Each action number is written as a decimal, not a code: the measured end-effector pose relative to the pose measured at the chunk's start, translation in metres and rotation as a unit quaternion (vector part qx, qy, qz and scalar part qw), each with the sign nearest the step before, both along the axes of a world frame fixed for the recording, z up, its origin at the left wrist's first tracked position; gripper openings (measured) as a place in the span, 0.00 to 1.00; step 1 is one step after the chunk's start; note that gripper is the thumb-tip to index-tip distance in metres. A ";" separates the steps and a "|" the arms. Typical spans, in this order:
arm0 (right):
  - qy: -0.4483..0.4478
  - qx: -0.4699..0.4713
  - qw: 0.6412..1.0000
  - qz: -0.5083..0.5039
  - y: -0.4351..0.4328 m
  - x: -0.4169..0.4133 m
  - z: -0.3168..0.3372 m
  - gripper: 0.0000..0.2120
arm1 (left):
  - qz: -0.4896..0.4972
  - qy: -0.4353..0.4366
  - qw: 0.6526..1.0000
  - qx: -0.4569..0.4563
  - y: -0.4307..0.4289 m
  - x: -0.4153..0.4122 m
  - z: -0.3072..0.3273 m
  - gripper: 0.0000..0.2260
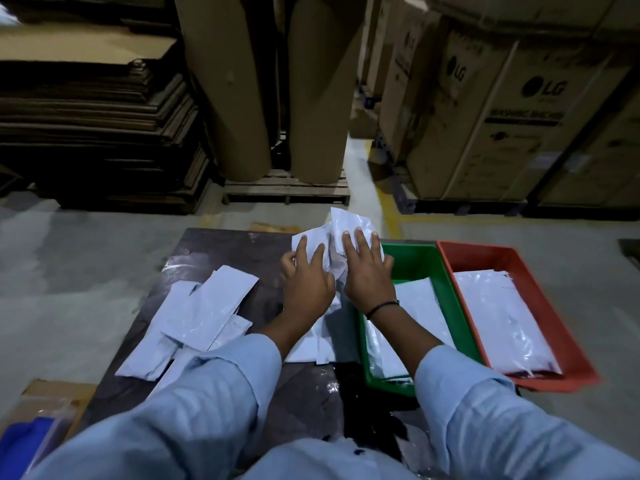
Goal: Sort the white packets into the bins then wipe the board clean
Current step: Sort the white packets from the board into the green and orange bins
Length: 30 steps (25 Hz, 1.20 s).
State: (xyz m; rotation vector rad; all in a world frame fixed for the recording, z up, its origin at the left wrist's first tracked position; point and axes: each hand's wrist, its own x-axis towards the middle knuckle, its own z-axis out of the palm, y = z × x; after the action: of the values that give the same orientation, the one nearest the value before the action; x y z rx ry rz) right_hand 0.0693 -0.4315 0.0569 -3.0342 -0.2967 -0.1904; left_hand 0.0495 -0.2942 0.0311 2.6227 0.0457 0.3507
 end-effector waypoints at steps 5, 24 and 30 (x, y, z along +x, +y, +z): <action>-0.002 0.006 1.000 -0.029 -0.067 -0.009 0.000 0.41 | -0.042 0.014 0.998 -0.034 -0.053 -0.002 0.017 0.24; 0.159 -0.071 0.985 -0.010 -0.158 -0.054 -0.089 0.38 | -0.115 0.082 0.989 0.045 -0.138 -0.033 0.021 0.27; 0.125 -0.031 0.992 -0.001 -0.165 -0.045 -0.082 0.30 | -0.133 0.263 0.947 0.126 -0.154 -0.044 -0.003 0.29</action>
State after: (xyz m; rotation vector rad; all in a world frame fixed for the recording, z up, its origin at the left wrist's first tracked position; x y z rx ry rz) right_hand 0.0243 -0.5965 -0.0252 -3.0723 -0.2836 0.2016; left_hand 0.0055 -0.4479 0.0286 2.8491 -0.1859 -0.4712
